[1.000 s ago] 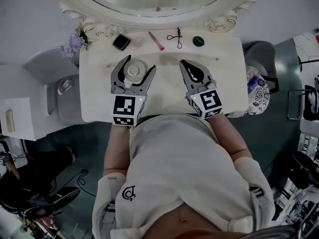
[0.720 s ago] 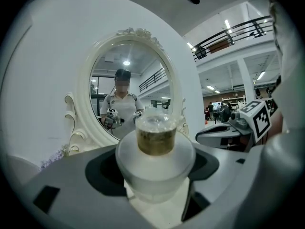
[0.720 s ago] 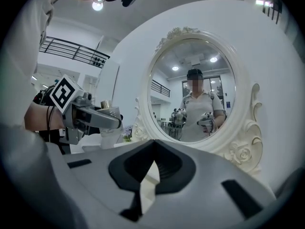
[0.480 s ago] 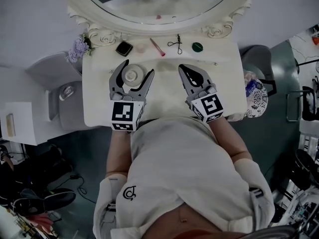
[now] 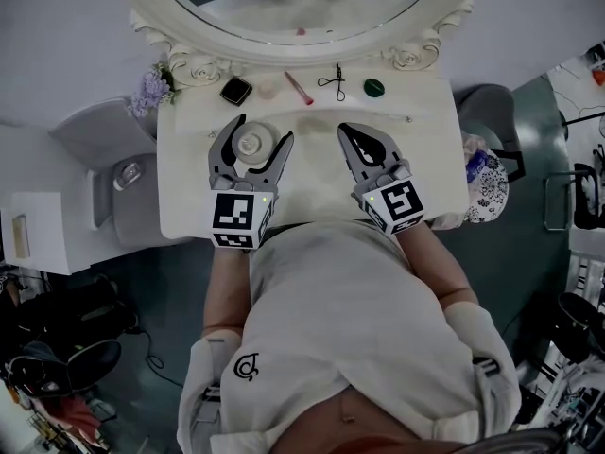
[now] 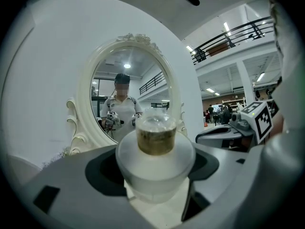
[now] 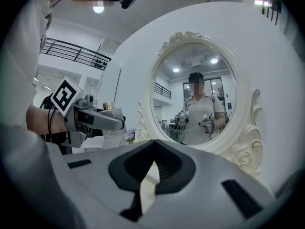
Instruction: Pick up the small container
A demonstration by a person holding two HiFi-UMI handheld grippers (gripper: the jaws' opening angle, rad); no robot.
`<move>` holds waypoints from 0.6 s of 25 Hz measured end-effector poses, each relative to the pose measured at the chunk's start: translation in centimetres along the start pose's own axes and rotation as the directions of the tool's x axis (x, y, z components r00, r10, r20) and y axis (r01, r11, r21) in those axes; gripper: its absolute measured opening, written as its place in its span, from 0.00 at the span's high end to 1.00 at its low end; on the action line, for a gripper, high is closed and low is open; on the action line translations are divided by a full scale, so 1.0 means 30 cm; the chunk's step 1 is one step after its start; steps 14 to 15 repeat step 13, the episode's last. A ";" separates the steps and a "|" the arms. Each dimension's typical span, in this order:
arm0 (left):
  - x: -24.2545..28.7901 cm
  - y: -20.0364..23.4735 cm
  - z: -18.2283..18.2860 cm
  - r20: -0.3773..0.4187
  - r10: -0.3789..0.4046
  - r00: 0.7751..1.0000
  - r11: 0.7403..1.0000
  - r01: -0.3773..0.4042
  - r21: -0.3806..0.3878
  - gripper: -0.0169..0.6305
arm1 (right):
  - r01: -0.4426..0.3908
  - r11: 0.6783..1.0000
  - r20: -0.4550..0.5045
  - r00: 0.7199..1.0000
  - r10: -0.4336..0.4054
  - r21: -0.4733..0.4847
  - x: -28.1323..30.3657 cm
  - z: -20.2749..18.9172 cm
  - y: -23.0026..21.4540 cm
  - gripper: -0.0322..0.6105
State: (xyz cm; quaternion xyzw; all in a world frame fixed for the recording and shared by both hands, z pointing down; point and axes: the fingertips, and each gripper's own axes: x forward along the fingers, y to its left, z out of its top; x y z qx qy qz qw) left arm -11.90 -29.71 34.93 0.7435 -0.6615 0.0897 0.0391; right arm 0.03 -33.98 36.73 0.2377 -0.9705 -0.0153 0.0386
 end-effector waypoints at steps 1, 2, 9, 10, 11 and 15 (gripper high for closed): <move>-0.002 -0.002 0.001 0.001 0.000 1.000 1.000 0.000 0.001 0.43 | -0.003 1.000 0.002 1.000 0.003 0.002 -0.001 0.002 0.003 0.94; -0.005 -0.004 0.001 0.002 0.001 1.000 1.000 -0.001 0.002 0.43 | -0.009 1.000 0.005 1.000 0.009 0.002 -0.002 0.007 0.006 0.94; -0.015 -0.022 -0.006 -0.002 0.006 1.000 1.000 -0.006 0.006 0.43 | -0.035 0.999 0.027 0.999 0.035 -0.023 -0.014 0.032 0.024 0.94; -0.018 -0.023 -0.008 -0.003 0.006 1.000 1.000 -0.006 0.005 0.43 | -0.037 0.999 0.026 0.999 0.037 -0.022 -0.015 0.031 0.027 0.94; -0.020 -0.024 -0.009 -0.002 0.007 1.000 1.000 -0.007 0.004 0.43 | -0.039 0.999 0.025 0.999 0.040 -0.022 -0.016 0.030 0.031 0.94; -0.026 -0.025 -0.011 -0.002 0.010 1.000 1.000 -0.010 0.003 0.43 | -0.043 0.999 0.024 0.999 0.044 -0.026 -0.018 0.031 0.038 0.94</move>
